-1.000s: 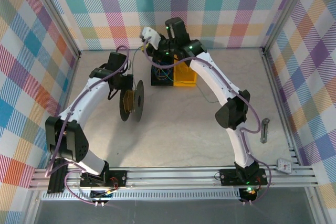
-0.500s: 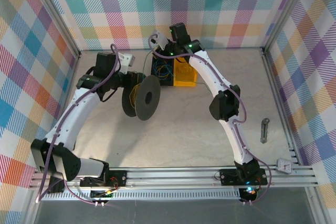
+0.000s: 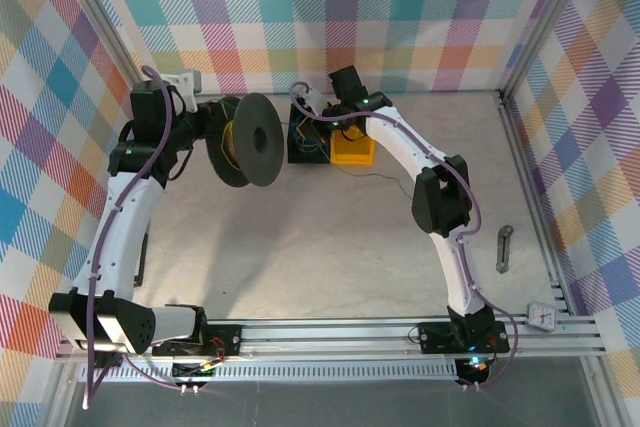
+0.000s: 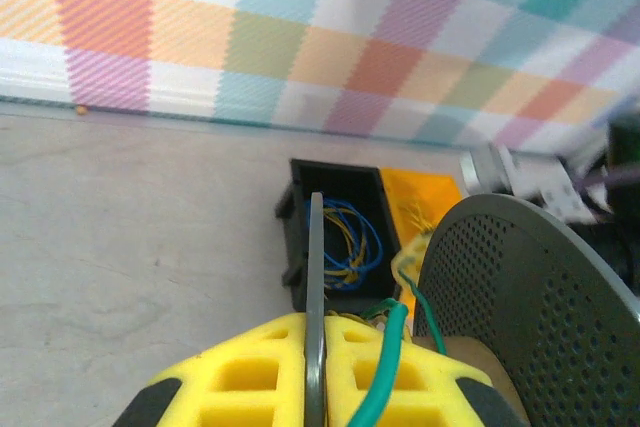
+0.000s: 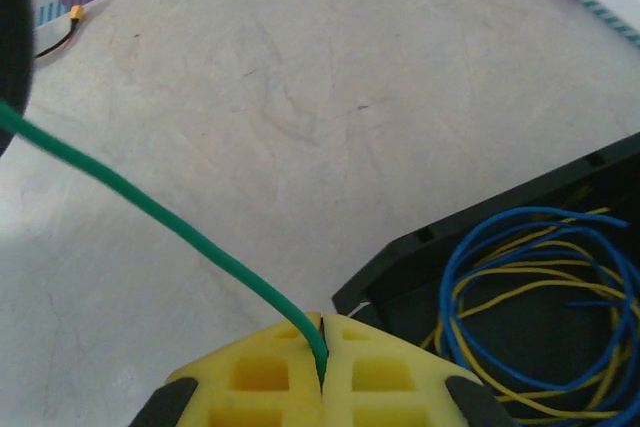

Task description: Wrap the cables

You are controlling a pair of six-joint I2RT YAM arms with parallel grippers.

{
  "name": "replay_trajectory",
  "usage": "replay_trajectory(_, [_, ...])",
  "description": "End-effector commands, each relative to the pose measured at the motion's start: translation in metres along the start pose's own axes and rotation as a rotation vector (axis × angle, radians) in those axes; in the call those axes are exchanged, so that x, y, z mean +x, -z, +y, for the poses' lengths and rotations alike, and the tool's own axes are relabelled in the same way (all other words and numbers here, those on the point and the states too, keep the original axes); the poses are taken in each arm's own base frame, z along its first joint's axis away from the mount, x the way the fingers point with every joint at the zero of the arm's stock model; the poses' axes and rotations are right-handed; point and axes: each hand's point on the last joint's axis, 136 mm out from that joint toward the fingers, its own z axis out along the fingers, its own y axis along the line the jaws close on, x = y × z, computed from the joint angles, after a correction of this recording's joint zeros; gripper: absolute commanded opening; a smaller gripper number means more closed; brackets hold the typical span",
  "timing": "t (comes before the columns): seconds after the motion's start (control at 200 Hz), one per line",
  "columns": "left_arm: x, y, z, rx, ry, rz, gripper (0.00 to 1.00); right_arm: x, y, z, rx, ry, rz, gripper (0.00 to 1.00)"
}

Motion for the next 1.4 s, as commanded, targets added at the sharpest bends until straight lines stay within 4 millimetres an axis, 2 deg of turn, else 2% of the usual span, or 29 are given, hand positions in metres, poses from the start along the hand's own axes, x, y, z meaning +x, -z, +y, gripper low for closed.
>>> replay_trajectory(0.0, [-0.067,0.031,0.013,-0.125,0.076,-0.248,0.0,0.017,-0.002,0.014,-0.035,-0.031,0.05,0.02])
replay_trajectory(0.08, [-0.064,0.028,0.019,-0.153,0.081,-0.24,0.0,0.022,-0.004,0.031,-0.089,-0.038,0.051,0.23])
replay_trajectory(0.17, [-0.06,0.025,0.02,-0.153,0.08,-0.225,0.0,0.026,-0.003,0.047,-0.142,-0.054,0.031,0.34])
replay_trajectory(0.355, [-0.049,0.015,0.023,-0.156,0.076,-0.17,0.0,0.048,0.0,0.062,-0.177,-0.083,0.055,0.38])
replay_trajectory(0.59, [-0.049,0.016,0.03,-0.197,0.073,-0.176,0.0,0.084,0.005,0.07,-0.155,-0.116,0.117,0.4])
replay_trajectory(0.635, [-0.05,0.018,0.032,-0.208,0.071,-0.18,0.0,0.089,0.007,0.072,-0.149,-0.125,0.123,0.34])
replay_trajectory(0.7, [-0.05,0.018,0.037,-0.238,0.073,-0.182,0.0,0.097,0.01,0.075,-0.143,-0.145,0.137,0.0])
replay_trajectory(0.815, [-0.049,0.016,0.05,-0.307,0.093,-0.186,0.0,0.109,0.015,0.091,-0.144,-0.137,0.199,0.0])
replay_trajectory(0.95, [-0.045,0.002,0.065,-0.368,0.127,-0.18,0.0,0.115,0.019,0.133,-0.195,-0.048,0.297,0.0])
replay_trajectory(1.145, [-0.041,-0.026,0.087,-0.454,0.171,-0.168,0.0,0.11,0.024,0.223,-0.35,0.124,0.382,0.0])
replay_trajectory(1.26, [-0.038,-0.041,0.098,-0.493,0.18,-0.157,0.0,0.098,0.036,0.263,-0.422,0.196,0.383,0.0])
replay_trajectory(1.395, [-0.028,-0.06,0.103,-0.514,0.174,-0.115,0.0,0.07,0.058,0.297,-0.491,0.282,0.32,0.0])
